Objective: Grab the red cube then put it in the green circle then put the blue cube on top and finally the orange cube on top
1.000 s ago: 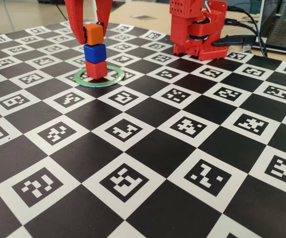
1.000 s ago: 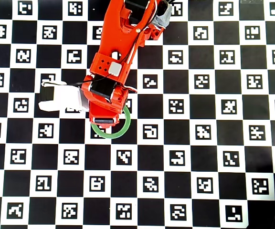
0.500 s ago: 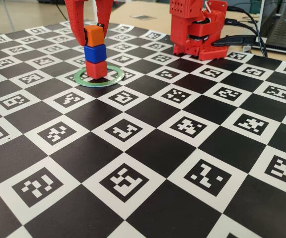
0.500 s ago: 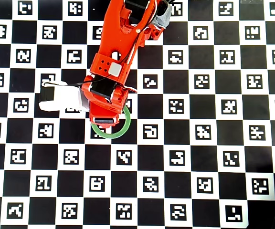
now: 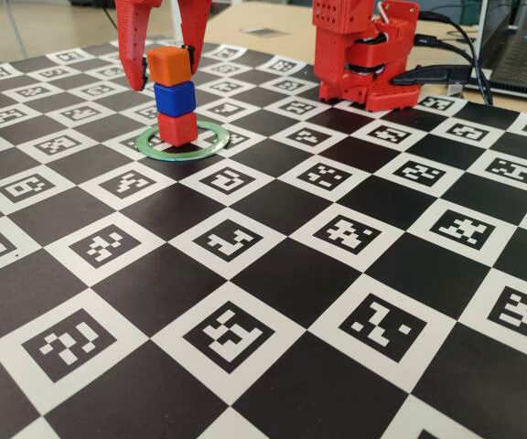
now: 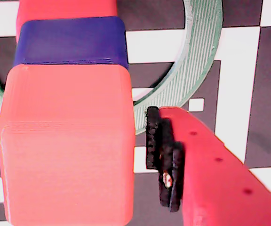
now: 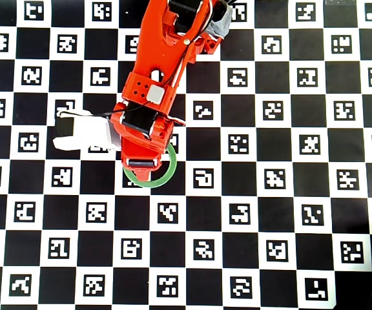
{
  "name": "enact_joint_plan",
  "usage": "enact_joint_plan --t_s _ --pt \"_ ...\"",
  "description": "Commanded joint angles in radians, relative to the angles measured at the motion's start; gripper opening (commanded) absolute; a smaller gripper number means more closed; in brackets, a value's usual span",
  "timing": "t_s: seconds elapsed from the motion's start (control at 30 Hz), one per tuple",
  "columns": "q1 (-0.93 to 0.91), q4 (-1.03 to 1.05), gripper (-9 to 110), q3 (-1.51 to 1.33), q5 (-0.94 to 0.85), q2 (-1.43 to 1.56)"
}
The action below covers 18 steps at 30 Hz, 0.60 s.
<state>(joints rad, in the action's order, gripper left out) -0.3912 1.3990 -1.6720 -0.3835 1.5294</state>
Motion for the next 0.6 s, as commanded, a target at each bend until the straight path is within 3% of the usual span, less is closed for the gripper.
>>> enact_joint_plan --t_s 0.0,0.57 --pt "-0.003 0.012 43 0.017 -0.011 0.081" --pt "0.005 0.207 44 0.262 -0.003 0.222"
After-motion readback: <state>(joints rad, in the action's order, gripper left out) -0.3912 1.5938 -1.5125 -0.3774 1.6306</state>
